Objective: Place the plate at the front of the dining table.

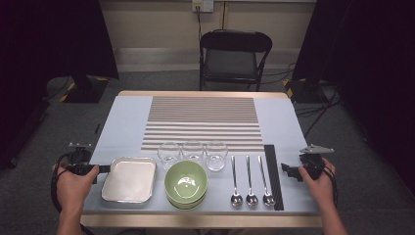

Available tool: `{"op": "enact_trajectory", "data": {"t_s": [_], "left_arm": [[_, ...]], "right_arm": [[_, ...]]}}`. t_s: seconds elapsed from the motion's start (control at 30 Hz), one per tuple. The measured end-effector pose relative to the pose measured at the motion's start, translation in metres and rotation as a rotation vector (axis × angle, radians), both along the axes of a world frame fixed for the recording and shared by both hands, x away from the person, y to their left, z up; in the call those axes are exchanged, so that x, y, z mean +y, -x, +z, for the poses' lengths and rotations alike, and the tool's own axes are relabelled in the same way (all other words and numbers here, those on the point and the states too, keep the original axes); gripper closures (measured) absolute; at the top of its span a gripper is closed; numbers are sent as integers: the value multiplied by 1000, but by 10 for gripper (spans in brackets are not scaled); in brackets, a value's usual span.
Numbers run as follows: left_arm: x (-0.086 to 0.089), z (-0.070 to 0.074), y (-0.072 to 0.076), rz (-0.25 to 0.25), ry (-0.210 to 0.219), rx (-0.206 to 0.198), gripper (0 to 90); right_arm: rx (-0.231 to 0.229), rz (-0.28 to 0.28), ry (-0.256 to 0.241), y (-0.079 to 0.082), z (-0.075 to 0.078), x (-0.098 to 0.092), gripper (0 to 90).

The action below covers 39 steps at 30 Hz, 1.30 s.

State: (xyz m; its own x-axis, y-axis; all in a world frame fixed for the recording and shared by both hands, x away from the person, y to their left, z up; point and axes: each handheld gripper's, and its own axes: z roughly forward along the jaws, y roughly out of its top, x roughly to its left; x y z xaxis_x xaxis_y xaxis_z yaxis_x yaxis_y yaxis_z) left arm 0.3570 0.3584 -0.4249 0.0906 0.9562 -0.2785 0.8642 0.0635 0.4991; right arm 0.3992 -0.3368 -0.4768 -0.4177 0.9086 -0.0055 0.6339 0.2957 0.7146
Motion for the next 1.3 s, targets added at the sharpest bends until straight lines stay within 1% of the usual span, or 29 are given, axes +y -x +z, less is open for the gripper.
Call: {"op": "enact_trajectory", "data": {"t_s": [0.03, 0.07, 0.13, 0.2, 0.23, 0.27, 0.37, 0.43, 0.47, 0.63, 0.67, 0.73, 0.8, 0.83, 0.87, 0.93, 1.0, 1.07, 1.13, 1.2, 1.3], "left_arm": [[0, -1, -1, -7, -7, 5, 876], [-1, -2, -1, 1, -10, 6, 876], [-2, -2, -2, -3, -11, 13, 881], [-1, -2, -3, -4, -4, 25, 882], [0, -1, -3, 1, -11, 28, 883], [0, -1, -4, 4, -3, 38, 884], [0, -1, -4, 13, 0, 42, 885], [0, -1, -4, 13, 8, 42, 887], [1, -1, -4, 19, 22, 44, 887], [3, -2, -3, 41, 47, 47, 891], [4, -2, -4, 42, 58, 45, 891], [4, 0, -4, 38, 56, 49, 892], [3, 2, -4, 50, 47, 52, 892], [2, 3, -4, 45, 48, 53, 892], [2, 4, -5, 47, 36, 60, 892], [1, 4, -5, 47, 38, 58, 892], [1, 5, -3, 62, 43, 46, 892], [2, 6, -3, 55, 45, 42, 892], [2, 8, -1, 62, 46, 35, 892], [2, 10, 1, 67, 52, 21, 892], [5, 12, 3, 72, 43, 17, 892]], "right_arm": [[0, 0, 0, 0, 0, 0, 117], [0, 0, 0, 0, 0, 0, 117], [0, 0, 0, 0, 0, 0, 117], [1, 1, 0, 0, 0, 0, 117], [1, 1, 0, 0, 0, 0, 117], [1, 1, 0, 0, 0, 0, 117], [0, 0, 0, 0, 0, 0, 117], [0, 0, 0, 0, 0, 0, 117], [0, 0, 0, 0, 0, 0, 117], [2, 1, 0, 0, 0, 0, 116], [1, 0, 0, 0, 0, 0, 116], [0, 1, 0, 0, 0, 0, 116], [4, -2, -3, 0, 0, 0, 116], [4, -2, -3, 0, 0, 0, 116], [3, 0, -2, 0, 0, 0, 116], [2, -1, -2, 0, 0, 0, 117], [4, -2, -3, 0, 0, 0, 117], [4, -2, -2, 0, 0, 0, 117], [2, -1, -1, 0, 0, 0, 117], [1, 0, -1, 0, 0, 0, 116], [1, 1, 0, 0, 0, 0, 116]]}}
